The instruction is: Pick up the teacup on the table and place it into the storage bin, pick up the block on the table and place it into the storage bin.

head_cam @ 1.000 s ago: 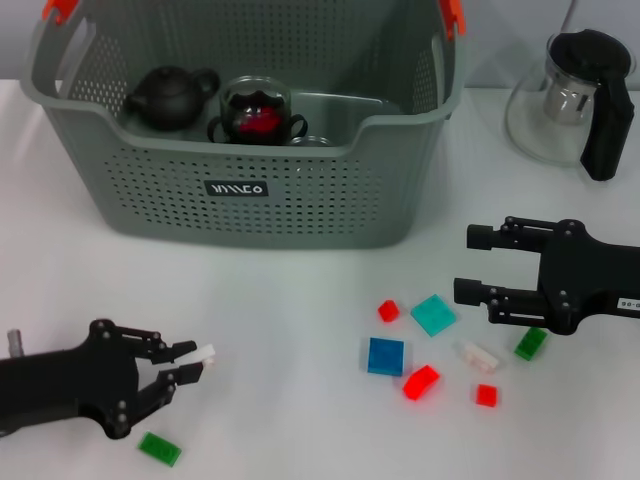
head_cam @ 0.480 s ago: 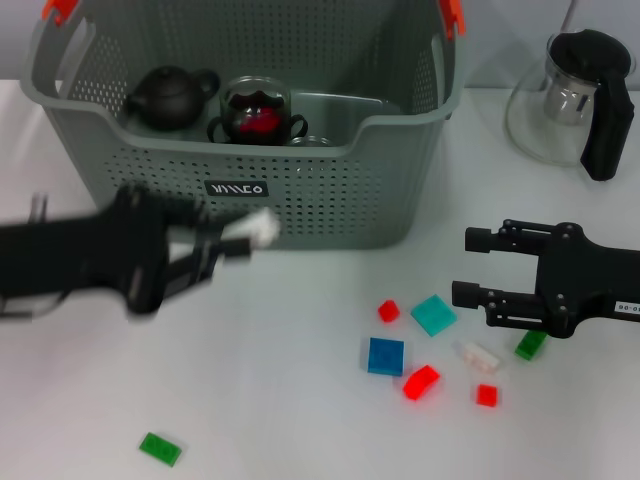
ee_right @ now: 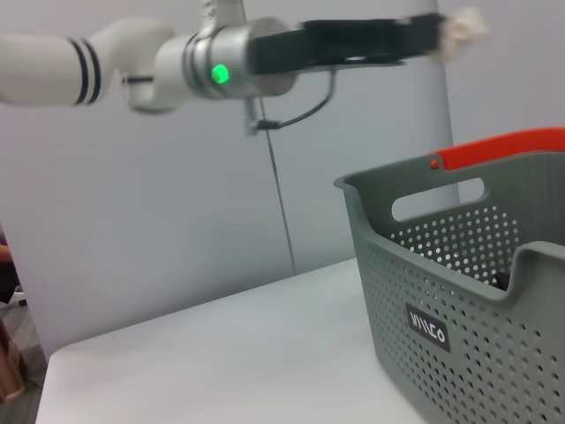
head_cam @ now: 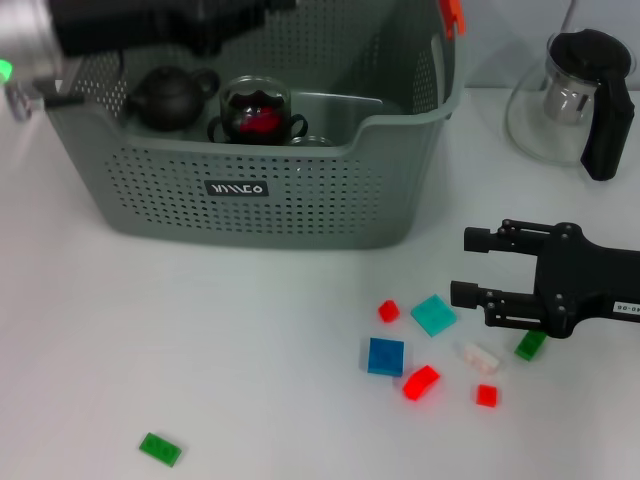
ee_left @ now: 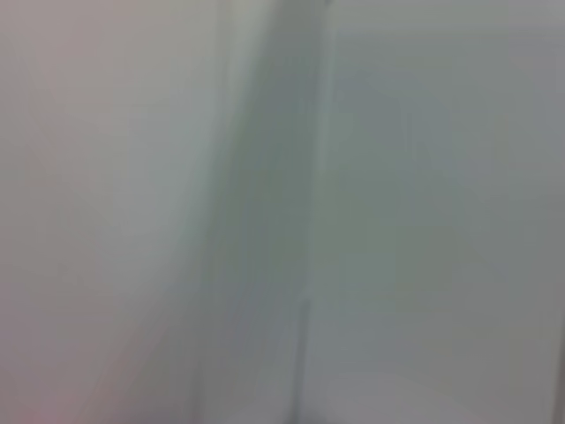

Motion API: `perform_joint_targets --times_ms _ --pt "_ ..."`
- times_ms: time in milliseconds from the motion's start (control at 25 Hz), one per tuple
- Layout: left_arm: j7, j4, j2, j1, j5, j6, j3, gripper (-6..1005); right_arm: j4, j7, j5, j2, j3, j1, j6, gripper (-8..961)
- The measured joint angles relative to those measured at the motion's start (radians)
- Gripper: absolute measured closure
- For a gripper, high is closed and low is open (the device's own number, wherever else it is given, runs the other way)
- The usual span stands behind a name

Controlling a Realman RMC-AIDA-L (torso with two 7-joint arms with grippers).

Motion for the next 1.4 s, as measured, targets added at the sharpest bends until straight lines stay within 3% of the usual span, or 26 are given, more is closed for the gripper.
perform_joint_targets --times_ms 200,280,480,520,640,840,1040,1160,1400 --pt "-0.22 0.066 0.038 -0.012 0.079 -0.302 0.252 727 0.0 0.003 0.0 0.0 0.001 0.002 -0.001 212" --pt "-0.25 0.073 0.038 -0.017 0.121 -0.346 0.286 722 -0.001 0.003 0.0 0.0 0.001 0.002 -0.002 212" --pt "-0.308 0.077 0.02 -0.029 0.246 -0.477 0.364 710 0.0 0.003 0.003 0.0 0.001 0.0 0.0 212" --pt "-0.336 0.073 0.002 -0.031 0.3 -0.571 0.426 707 0.0 0.003 0.003 0.0 0.001 0.0 0.0 212" --pt "-0.349 0.072 -0.01 -0.032 0.325 -0.62 0.471 699 0.0 0.005 0.002 0.0 0.001 0.002 0.001 212" --pt "-0.466 0.064 -0.024 -0.056 0.417 -0.697 0.51 687 0.0 0.008 0.003 0.0 0.001 0.004 -0.001 213" --pt "-0.617 -0.043 0.002 -0.136 0.547 -0.733 0.512 674 -0.002 0.009 0.004 0.0 0.001 0.005 -0.002 213" --pt "-0.638 -0.082 0.003 -0.164 0.591 -0.749 0.512 666 -0.001 0.009 0.005 0.0 0.001 0.006 0.0 213" --pt "-0.655 -0.017 -0.015 -0.156 0.567 -0.705 0.498 651 0.0 0.009 0.005 0.0 0.013 0.001 0.001 213"
